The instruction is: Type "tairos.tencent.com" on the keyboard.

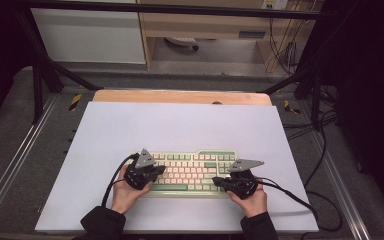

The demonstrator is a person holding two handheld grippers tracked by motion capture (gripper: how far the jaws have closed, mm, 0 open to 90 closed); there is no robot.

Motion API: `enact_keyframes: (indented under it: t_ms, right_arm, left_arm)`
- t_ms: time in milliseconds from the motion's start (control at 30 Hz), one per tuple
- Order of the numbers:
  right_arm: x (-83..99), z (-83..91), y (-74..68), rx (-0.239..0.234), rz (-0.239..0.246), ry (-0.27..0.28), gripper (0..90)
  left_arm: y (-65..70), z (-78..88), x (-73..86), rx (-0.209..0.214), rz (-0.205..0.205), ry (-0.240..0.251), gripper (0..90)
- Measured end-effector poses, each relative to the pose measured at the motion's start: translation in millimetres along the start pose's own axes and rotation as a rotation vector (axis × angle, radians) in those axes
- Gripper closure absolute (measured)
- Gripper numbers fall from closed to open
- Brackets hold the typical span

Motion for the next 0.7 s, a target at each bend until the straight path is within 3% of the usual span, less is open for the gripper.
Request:
enact_keyframes:
  t_ms: [500, 700]
  right_arm:
    - [0.9, -0.1, 0.5, 0.000, 0.003, -0.003, 90.0]
    - [0.6, 0.5, 0.6, 0.001, 0.002, -0.003, 90.0]
  left_arm:
    - [0.3, 15.8, 2.9, -0.001, -0.001, 0.019, 89.9]
    - [-7.1, 24.8, 5.5, -0.017, 0.011, 0.025, 89.9]
Point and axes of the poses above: each handheld gripper's, and its own axes: z roughly backward along the jaws, x roughly out of its underside, y roughly to its right, the point moved 10 cm from there along -z, roughly forward along the jaws, and after that the axes turned 14 degrees about x, right-handed, at the moved point
